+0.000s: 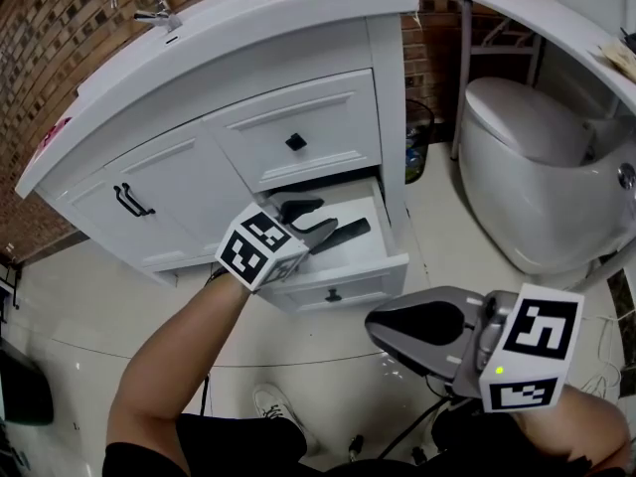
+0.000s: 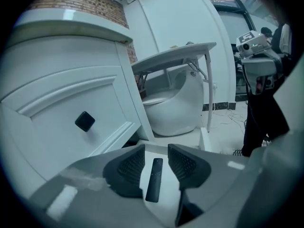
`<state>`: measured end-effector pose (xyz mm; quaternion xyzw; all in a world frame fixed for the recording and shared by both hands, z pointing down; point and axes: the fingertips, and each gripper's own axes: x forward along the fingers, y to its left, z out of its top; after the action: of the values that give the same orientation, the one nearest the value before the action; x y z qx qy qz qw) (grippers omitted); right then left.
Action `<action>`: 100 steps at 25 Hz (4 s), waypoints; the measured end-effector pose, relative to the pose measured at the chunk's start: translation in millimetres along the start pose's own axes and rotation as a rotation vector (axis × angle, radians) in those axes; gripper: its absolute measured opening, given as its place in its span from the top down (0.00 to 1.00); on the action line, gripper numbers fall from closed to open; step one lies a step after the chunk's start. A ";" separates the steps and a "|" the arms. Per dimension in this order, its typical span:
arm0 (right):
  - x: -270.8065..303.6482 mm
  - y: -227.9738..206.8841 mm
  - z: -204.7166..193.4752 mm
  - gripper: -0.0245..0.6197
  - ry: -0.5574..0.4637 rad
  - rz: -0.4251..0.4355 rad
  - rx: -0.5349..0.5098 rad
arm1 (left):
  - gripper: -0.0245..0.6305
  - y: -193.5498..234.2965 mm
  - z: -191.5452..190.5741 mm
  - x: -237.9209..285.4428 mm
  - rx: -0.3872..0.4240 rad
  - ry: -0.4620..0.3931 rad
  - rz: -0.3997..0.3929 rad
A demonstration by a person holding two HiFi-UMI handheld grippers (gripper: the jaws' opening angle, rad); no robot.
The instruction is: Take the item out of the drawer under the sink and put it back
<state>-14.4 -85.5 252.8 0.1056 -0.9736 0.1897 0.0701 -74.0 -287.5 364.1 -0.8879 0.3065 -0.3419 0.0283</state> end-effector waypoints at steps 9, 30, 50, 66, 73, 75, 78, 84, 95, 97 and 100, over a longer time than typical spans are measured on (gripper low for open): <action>0.3 -9.5 -5.7 0.95 0.021 0.008 -0.007 | 0.65 8.1 -41.6 64.3 -0.011 0.158 -0.096; -1.8 -22.9 -0.7 0.95 -0.007 0.004 0.079 | 0.63 -4.9 -117.9 115.8 0.024 0.482 -0.337; -1.8 -28.6 1.7 0.95 -0.008 0.003 0.105 | 0.70 -10.1 -129.3 121.4 0.010 0.551 -0.389; -4.8 -36.5 0.4 0.95 -0.017 -0.083 0.064 | 0.71 6.6 -89.6 90.1 0.110 0.455 -0.212; 2.4 -33.4 0.1 0.95 -0.007 -0.104 0.037 | 0.71 31.4 -48.5 37.4 0.052 0.313 -0.111; 4.4 -33.0 -0.6 0.95 -0.005 -0.111 0.035 | 0.71 36.9 -30.4 17.0 0.019 0.241 -0.076; 6.8 -33.7 -2.5 0.95 -0.013 -0.124 0.046 | 0.71 42.9 -9.3 -20.0 -0.041 0.129 -0.021; -0.4 -40.0 -0.9 0.95 -0.041 -0.176 0.055 | 0.71 16.3 34.3 -107.8 -0.093 -0.133 0.027; 11.1 -10.7 3.6 0.95 -0.035 -0.163 -0.040 | 0.71 -77.1 53.0 -205.8 -0.261 -0.418 -0.016; 13.6 -4.4 3.9 0.95 -0.032 -0.154 -0.057 | 0.71 -87.3 55.9 -214.2 -0.274 -0.432 -0.019; 16.0 5.7 6.0 0.95 -0.038 -0.137 -0.068 | 0.71 -98.7 60.2 -227.0 -0.282 -0.467 -0.019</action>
<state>-31.7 -85.5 248.1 0.1733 -0.9711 0.1492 0.0680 -116.0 -89.1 209.9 -0.9407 0.3278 -0.0823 -0.0290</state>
